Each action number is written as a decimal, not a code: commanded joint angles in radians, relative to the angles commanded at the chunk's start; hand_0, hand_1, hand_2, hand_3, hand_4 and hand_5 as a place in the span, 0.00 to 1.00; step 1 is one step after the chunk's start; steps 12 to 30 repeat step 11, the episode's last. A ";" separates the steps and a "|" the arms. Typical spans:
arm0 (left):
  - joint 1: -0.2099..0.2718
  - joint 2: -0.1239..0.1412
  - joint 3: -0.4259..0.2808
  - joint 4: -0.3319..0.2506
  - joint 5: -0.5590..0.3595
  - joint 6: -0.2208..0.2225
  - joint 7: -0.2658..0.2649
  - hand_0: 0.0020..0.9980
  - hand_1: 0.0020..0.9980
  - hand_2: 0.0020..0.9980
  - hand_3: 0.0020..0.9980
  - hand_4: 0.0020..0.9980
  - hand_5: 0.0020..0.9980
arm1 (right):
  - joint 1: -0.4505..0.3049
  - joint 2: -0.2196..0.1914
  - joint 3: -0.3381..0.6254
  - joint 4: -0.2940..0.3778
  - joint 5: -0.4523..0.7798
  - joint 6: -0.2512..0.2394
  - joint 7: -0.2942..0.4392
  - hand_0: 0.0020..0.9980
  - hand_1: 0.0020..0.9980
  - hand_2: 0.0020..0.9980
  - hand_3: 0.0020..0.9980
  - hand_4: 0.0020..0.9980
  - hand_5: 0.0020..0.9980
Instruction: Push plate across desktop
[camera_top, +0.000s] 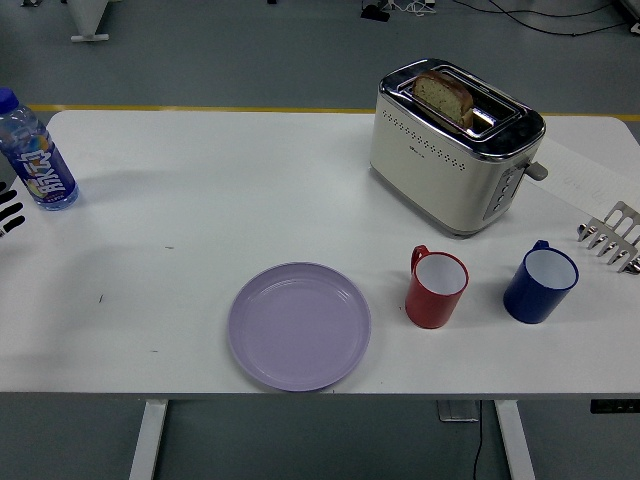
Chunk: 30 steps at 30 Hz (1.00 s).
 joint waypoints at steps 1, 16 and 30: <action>-0.001 0.000 0.000 0.000 0.000 0.000 0.000 0.77 0.79 0.78 0.73 0.58 1.00 | 0.000 0.000 0.001 0.000 -0.001 0.000 0.000 0.69 0.65 0.76 0.74 0.47 0.49; -0.009 -0.003 -0.005 0.000 0.000 0.002 0.000 0.77 0.79 0.78 0.73 0.58 1.00 | 0.009 0.000 0.005 -0.001 -0.007 0.003 0.003 0.69 0.65 0.76 0.74 0.47 0.49; -0.009 -0.003 -0.005 0.000 0.000 0.002 0.000 0.77 0.79 0.78 0.73 0.58 1.00 | 0.009 0.000 0.005 -0.001 -0.007 0.003 0.003 0.69 0.65 0.76 0.74 0.47 0.49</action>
